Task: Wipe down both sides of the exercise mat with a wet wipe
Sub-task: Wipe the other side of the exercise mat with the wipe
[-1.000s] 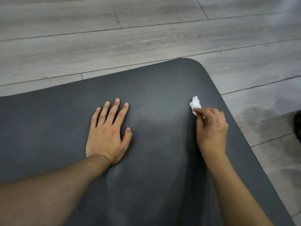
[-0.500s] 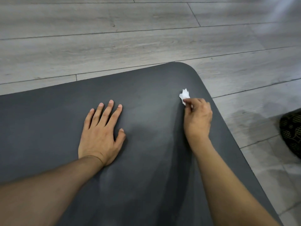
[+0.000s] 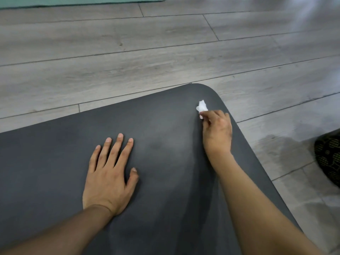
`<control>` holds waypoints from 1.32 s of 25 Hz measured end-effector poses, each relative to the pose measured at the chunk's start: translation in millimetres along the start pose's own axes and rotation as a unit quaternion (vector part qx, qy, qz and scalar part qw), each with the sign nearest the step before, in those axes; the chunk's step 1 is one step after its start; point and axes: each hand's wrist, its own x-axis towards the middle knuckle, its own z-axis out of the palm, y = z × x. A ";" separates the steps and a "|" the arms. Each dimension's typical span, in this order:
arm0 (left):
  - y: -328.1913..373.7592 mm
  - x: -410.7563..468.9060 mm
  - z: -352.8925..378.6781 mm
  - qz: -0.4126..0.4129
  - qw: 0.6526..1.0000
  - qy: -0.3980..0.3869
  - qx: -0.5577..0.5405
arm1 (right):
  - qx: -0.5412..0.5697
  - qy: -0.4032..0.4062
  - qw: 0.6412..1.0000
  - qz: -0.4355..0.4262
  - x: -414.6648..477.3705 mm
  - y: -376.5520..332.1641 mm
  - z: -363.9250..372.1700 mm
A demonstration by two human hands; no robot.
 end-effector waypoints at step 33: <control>7.1 2.3 -2.7 0.000 0.999 0.052 0.005 | 0.030 -0.046 0.995 -0.082 59.3 -37.0 56.3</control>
